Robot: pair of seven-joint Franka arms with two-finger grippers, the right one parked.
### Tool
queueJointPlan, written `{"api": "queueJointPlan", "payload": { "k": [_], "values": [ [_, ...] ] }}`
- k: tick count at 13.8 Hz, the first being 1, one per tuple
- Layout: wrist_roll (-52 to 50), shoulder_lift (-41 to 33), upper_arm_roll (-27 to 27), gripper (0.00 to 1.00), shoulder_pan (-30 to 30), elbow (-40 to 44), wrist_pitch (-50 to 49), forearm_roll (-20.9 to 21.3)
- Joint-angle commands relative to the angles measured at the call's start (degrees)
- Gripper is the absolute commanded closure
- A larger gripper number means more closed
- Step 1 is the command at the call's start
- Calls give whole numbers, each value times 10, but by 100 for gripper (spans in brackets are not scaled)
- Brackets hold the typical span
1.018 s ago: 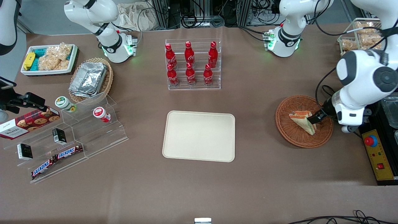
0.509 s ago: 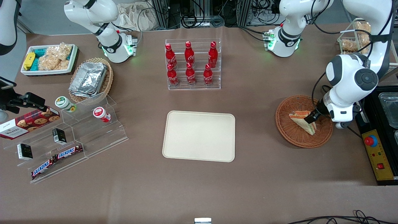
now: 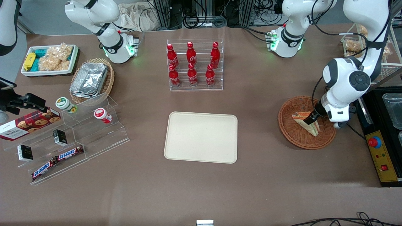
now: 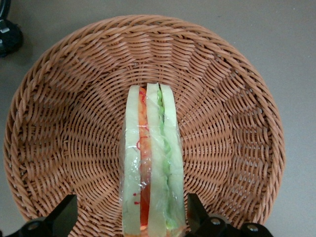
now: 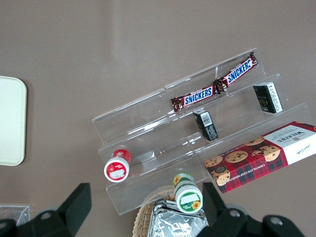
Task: Place sandwich from basket to tray
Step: 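Lower the open left gripper around the sandwich and close it, then lift the sandwich with the left gripper and carry it toward the tray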
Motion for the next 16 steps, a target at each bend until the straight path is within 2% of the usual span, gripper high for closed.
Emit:
{"api": "queueJointPlan", "payload": {
  "k": [1,2,3,4,10,13,16],
  "values": [
    [-33,19,-3,2,3,-9,39,14],
    [-51,30,-3,37,3,-6,49,12],
    [-74,32,-3,77,3,-5,57,12],
    [-83,32,-3,99,3,-5,58,12],
    [-114,11,-4,100,2,23,28,15],
    [-113,3,-8,100,-4,109,-94,14],
    [-110,34,-29,100,-11,265,-271,12]
  ]
}}
